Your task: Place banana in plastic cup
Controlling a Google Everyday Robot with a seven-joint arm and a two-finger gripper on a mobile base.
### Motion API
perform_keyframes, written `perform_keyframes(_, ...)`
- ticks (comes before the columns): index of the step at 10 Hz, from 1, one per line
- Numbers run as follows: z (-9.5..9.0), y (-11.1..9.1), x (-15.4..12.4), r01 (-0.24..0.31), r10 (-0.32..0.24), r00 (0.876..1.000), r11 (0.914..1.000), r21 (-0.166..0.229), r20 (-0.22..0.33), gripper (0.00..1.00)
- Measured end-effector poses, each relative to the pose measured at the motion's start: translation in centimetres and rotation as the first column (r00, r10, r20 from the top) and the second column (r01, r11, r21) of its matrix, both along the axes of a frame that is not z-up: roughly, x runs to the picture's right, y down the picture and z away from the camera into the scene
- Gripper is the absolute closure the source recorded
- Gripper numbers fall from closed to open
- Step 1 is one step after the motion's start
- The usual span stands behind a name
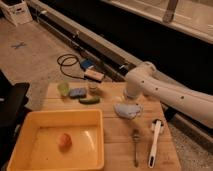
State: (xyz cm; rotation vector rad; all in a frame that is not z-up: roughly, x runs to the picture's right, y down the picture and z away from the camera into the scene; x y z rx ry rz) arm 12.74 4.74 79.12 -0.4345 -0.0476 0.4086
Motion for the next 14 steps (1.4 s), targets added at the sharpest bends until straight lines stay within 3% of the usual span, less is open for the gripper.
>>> perform_keyframes(2,0.2,-2.6,-2.0,-0.018,0.013,0.996,0.9984,0.053,0.093,1.00)
perform_keyframes(5,0.1,-4.8,-6.6,-0.029,0.005,0.975,0.9940,0.105,0.224,1.00)
perform_keyframes(8,0.4,-6.5,-13.2,-0.019,-0.032,0.929,0.9907,0.135,0.369,1.00)
perform_keyframes(9,0.6,-6.9,-15.7,-0.006,-0.051,0.904,0.9913,0.132,0.425,1.00)
perform_keyframes(10,0.6,-6.9,-17.1,0.004,-0.062,0.886,0.9920,0.126,0.459,1.00)
perform_keyframes(11,0.7,-6.9,-17.4,0.007,-0.065,0.882,0.9921,0.125,0.468,1.00)
perform_keyframes(14,0.7,-6.9,-17.3,0.007,-0.065,0.883,0.9921,0.125,0.466,1.00)
